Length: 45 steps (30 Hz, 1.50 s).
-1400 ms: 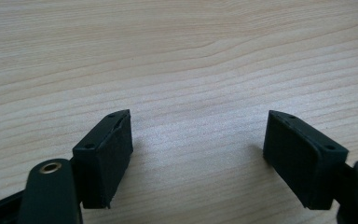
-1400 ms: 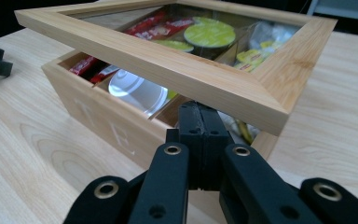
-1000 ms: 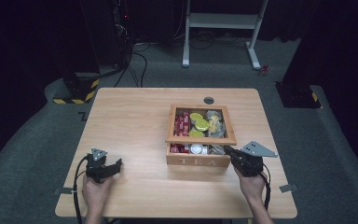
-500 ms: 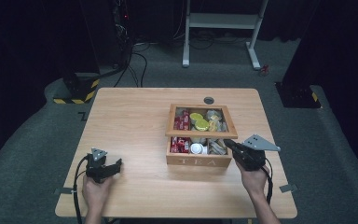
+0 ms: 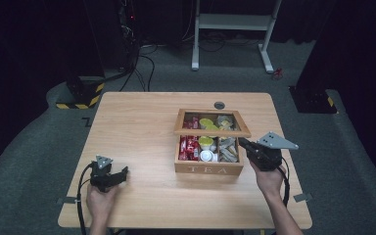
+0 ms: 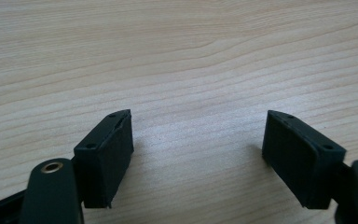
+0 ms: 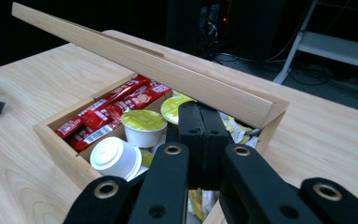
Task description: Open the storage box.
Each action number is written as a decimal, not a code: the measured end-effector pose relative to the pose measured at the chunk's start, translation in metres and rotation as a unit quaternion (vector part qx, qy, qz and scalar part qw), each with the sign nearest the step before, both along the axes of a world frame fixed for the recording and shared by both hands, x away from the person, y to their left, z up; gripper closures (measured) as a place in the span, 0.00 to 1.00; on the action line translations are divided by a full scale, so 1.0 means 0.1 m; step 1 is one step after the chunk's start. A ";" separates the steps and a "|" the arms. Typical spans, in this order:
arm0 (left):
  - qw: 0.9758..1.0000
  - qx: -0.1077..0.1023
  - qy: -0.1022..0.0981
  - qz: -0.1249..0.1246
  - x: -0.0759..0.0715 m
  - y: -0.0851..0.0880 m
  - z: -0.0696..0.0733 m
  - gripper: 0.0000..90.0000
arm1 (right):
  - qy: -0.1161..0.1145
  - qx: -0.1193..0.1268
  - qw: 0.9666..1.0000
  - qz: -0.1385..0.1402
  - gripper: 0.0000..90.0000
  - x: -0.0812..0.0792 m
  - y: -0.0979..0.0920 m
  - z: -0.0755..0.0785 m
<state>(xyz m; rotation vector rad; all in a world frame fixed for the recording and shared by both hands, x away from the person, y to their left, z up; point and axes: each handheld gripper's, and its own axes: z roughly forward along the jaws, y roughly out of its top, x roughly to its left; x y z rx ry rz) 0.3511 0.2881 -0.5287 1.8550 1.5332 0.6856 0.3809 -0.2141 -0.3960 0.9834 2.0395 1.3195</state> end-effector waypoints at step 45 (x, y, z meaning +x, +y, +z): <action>0.998 -0.016 -0.020 -0.051 -0.01 -0.28 0.10 0.31 | -0.005 0.026 1.000 0.000 1.00 0.33 -0.07 0.42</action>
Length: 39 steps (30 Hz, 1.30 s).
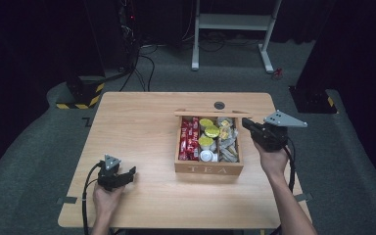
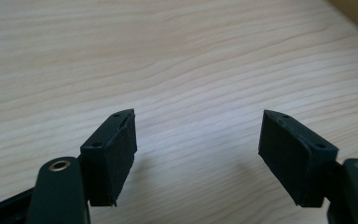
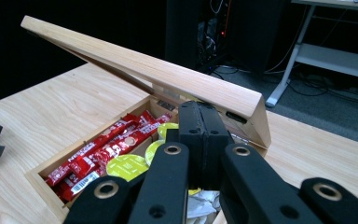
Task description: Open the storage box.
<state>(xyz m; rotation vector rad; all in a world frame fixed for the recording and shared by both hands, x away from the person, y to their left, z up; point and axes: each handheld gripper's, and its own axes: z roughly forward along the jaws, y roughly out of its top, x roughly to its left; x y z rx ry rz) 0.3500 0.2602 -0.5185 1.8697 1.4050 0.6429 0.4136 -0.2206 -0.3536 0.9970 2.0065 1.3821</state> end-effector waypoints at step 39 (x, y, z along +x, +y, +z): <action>0.974 -0.054 -0.031 -0.217 0.41 -1.31 0.74 0.35 | 0.000 -0.001 1.000 -0.002 1.00 0.15 0.01 0.11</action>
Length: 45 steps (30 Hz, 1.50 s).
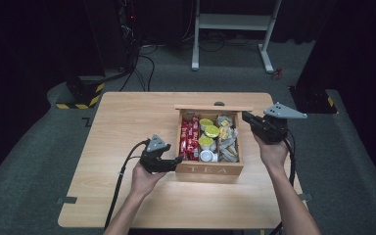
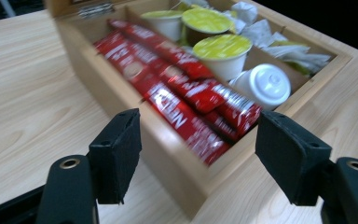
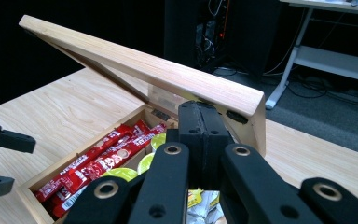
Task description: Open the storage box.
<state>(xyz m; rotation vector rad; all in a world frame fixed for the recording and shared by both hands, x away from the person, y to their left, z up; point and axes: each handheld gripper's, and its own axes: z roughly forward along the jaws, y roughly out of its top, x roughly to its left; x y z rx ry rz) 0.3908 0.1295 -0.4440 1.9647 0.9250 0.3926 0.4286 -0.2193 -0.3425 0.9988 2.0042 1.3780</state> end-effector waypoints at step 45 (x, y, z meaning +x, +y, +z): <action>0.997 0.064 0.033 -0.013 0.75 -1.02 -0.07 0.44 | -0.001 -0.013 1.000 -0.002 1.00 0.07 0.03 0.02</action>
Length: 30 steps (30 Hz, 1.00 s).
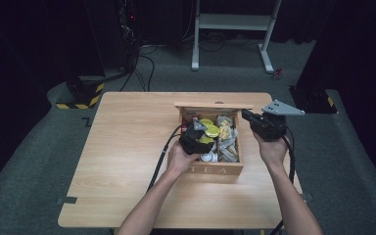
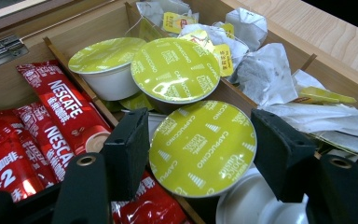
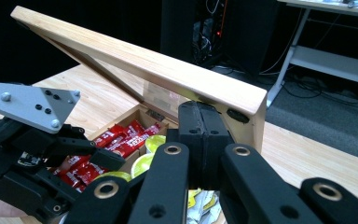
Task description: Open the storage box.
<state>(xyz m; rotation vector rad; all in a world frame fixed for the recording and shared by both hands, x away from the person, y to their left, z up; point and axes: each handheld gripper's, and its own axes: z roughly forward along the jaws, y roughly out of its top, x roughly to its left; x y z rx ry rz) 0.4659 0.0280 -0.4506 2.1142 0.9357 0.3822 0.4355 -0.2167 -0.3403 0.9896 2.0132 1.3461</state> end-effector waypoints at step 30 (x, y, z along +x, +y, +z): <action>1.000 0.008 0.006 -0.004 0.04 -0.05 -0.01 0.46 | 0.003 0.000 1.000 0.001 1.00 0.00 0.00 0.00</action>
